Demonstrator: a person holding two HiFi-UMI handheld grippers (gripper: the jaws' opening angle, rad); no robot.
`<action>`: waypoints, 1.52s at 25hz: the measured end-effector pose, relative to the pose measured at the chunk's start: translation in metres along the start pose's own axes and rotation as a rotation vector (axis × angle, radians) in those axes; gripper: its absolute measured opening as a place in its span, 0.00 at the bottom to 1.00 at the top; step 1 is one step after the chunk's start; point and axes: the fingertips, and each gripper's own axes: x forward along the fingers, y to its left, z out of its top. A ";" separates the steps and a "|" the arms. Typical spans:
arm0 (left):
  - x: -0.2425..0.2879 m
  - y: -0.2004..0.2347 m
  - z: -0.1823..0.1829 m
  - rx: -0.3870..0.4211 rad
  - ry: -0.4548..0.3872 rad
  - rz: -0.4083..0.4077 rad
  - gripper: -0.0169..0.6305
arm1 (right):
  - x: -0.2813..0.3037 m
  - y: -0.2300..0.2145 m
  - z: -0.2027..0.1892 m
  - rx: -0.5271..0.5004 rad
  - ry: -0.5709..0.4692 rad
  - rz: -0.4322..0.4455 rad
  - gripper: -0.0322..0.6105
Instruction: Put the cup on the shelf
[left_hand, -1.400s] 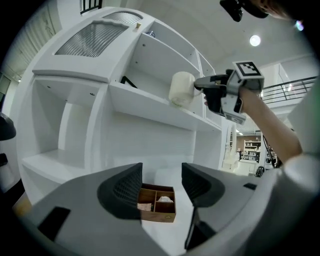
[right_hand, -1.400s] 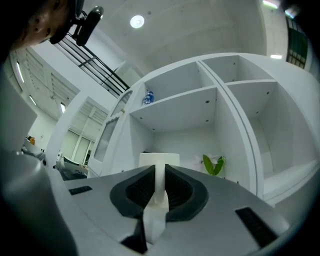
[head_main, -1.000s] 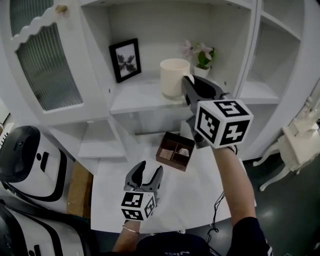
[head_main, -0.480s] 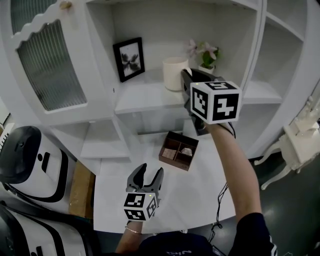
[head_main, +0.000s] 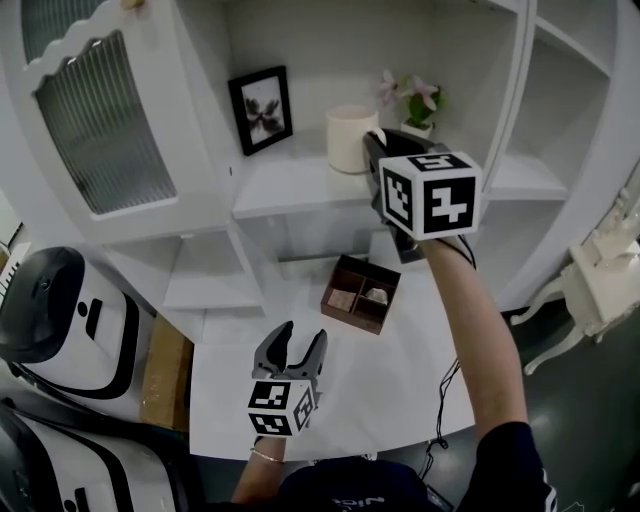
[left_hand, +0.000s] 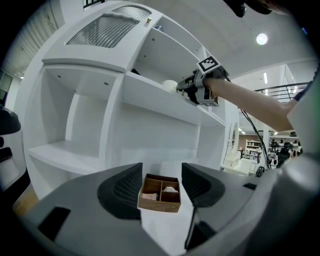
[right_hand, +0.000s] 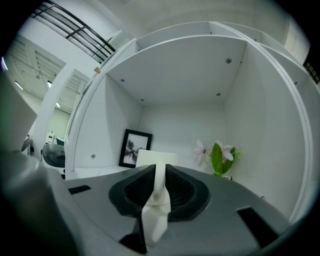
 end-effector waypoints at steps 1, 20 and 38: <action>-0.001 0.002 -0.001 -0.003 0.001 0.005 0.41 | -0.001 0.000 0.000 -0.004 0.000 -0.002 0.16; -0.001 0.014 -0.019 -0.064 0.028 0.030 0.41 | -0.027 0.008 -0.016 -0.020 -0.037 -0.015 0.49; -0.013 0.001 -0.011 -0.030 -0.064 0.031 0.41 | -0.112 0.049 -0.043 -0.079 -0.191 0.088 0.51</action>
